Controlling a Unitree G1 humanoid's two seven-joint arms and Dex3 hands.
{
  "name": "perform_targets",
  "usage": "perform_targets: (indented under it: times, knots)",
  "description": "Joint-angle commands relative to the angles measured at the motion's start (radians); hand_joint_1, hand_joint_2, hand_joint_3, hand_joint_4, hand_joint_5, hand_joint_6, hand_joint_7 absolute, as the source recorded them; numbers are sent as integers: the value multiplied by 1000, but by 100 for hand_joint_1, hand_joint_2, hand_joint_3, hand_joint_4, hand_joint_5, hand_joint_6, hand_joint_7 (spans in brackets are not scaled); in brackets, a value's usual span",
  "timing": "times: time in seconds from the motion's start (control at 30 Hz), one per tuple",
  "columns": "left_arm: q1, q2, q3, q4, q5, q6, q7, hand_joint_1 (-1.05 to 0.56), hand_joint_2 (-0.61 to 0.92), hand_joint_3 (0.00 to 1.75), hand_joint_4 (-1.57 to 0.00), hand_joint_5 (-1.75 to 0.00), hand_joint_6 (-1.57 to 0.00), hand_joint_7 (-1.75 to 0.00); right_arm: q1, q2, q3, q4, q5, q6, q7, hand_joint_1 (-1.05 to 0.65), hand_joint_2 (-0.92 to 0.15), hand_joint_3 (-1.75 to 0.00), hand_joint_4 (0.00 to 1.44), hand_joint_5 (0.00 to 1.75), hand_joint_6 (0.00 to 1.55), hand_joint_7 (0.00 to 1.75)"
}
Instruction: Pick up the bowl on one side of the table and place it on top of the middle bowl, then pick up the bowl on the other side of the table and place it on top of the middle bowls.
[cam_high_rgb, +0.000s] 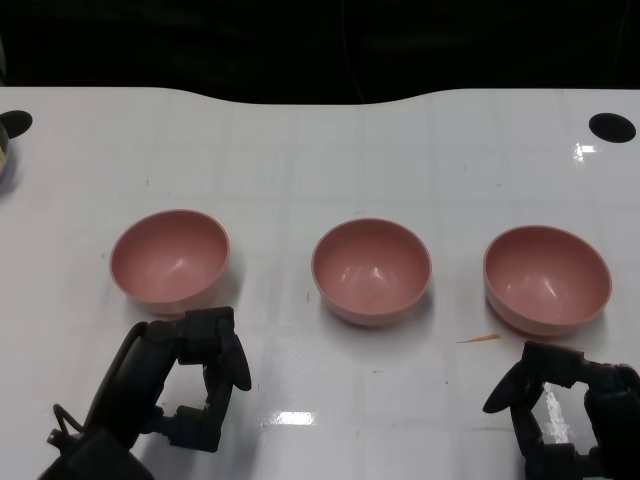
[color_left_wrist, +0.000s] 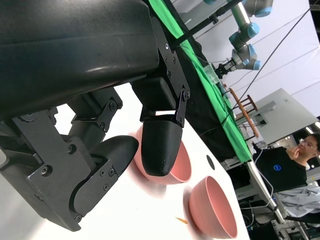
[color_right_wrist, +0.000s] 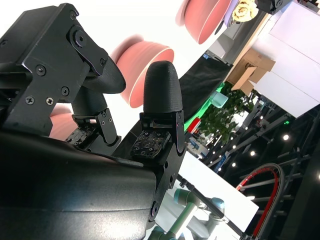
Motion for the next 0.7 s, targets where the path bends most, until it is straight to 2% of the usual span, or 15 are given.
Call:
perform_targets:
  times: [0.03, 0.5, 0.57, 0.6, 0.67, 0.7]
  knots:
    - [14, 14, 5, -10, -10, 11, 3, -10, 19, 162, -97, -165, -92, -144, 11, -7, -4, -5, 9, -1, 1, 4, -18, -157, 84, 156, 89, 121]
    - [13, 15, 8, -3, -37, 13, -16, -9, 19, 162, -95, -164, -91, -143, 13, -6, -2, -8, 9, 2, 6, 8, -16, -158, 85, 154, 89, 119]
    - [15, 11, 10, -2, -71, 21, -36, -9, 20, 159, -91, -165, -91, -131, 14, -4, -1, -10, 12, 5, 8, 7, -16, -158, 85, 154, 89, 119]
    - [15, 10, 11, -3, -85, 24, -44, -7, 25, 149, -88, -157, -92, -112, 15, -4, -1, -10, 13, 4, 9, 8, -16, -158, 86, 154, 89, 119]
    - [12, 6, 14, 1, -115, 27, -59, -5, 29, 142, -86, -151, -95, -96, 16, -3, -1, -13, 13, 7, 10, 8, -16, -158, 86, 154, 89, 119]
    - [10, 5, 17, 1, -126, 32, -65, -7, 37, 122, -83, -133, -92, -81, 15, -3, 0, -14, 13, 6, 10, 7, -16, -158, 86, 153, 89, 119]
